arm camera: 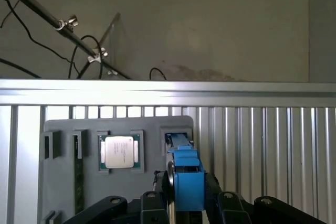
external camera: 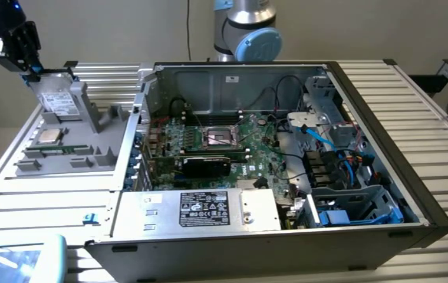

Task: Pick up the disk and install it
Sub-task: 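Pick up the disk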

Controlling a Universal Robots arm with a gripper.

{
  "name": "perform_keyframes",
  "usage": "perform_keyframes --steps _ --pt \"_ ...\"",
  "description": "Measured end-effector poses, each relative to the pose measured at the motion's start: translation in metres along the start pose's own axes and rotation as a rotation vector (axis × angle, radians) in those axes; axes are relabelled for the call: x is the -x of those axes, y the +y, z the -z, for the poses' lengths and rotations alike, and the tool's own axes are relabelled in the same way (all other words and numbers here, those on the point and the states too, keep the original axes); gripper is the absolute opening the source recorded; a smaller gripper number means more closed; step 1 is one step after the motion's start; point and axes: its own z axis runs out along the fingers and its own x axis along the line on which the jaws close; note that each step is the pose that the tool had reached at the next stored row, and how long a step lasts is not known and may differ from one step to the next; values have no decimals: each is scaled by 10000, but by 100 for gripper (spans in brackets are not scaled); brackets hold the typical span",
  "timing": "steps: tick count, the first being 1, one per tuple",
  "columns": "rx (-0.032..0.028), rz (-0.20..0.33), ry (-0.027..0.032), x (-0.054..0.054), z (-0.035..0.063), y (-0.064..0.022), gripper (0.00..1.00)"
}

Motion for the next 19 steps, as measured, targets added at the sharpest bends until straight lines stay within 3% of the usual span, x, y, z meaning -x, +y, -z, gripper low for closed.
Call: perform_keyframes --steps 4,5,7,8,14,19 --pt "0 0 0 0 0 0 41" --pt "-1 0 0 0 0 0 53" --pt "0 0 0 0 0 0 53" --pt "2 0 0 0 -1 0 59" --pt "33 -5 80 0 -41 -6 59" --pt "31 -10 146 66 -53 -6 59"
